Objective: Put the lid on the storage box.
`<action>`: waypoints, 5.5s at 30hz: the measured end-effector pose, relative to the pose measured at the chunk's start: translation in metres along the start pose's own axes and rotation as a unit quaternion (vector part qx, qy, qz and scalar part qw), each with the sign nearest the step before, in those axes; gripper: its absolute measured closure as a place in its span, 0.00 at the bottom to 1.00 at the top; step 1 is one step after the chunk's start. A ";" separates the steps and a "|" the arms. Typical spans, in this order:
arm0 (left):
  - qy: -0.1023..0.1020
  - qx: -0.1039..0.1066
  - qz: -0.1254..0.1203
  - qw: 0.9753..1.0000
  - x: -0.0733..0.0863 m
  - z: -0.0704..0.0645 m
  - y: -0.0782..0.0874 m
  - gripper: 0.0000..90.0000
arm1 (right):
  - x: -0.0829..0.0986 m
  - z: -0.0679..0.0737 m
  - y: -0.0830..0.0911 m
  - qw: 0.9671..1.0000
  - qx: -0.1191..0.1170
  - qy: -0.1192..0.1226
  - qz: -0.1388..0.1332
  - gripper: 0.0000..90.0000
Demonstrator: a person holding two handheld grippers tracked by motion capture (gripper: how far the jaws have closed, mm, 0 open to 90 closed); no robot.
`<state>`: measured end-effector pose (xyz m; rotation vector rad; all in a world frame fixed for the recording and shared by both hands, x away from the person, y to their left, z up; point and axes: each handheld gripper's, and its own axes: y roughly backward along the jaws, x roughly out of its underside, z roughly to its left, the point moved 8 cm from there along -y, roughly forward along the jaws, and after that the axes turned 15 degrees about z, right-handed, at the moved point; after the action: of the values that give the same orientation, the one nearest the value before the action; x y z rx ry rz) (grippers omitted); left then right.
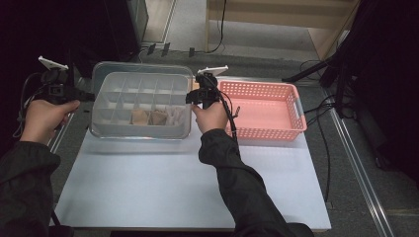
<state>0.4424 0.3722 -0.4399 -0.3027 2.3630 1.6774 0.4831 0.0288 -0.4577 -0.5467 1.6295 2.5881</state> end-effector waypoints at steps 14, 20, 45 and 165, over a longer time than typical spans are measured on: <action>0.012 0.009 0.006 1.000 -0.025 0.013 0.000 0.80 | -0.032 0.010 0.001 1.000 0.010 0.000 0.002 0.77; 0.015 0.004 0.011 1.000 -0.033 0.019 0.000 0.80 | -0.039 0.015 -0.002 1.000 0.014 -0.001 0.004 0.77; 0.044 0.012 0.044 0.998 -0.046 0.037 -0.040 0.78 | -0.046 0.003 -0.035 0.999 0.006 -0.027 0.045 0.74; -0.059 -0.013 -0.005 0.998 -0.008 -0.012 -0.019 0.49 | -0.005 0.011 -0.009 0.982 -0.018 0.186 0.021 0.55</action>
<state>0.4543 0.3548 -0.4503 -0.2140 2.2522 1.6749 0.4863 0.0437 -0.4600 -1.0671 1.7042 2.6730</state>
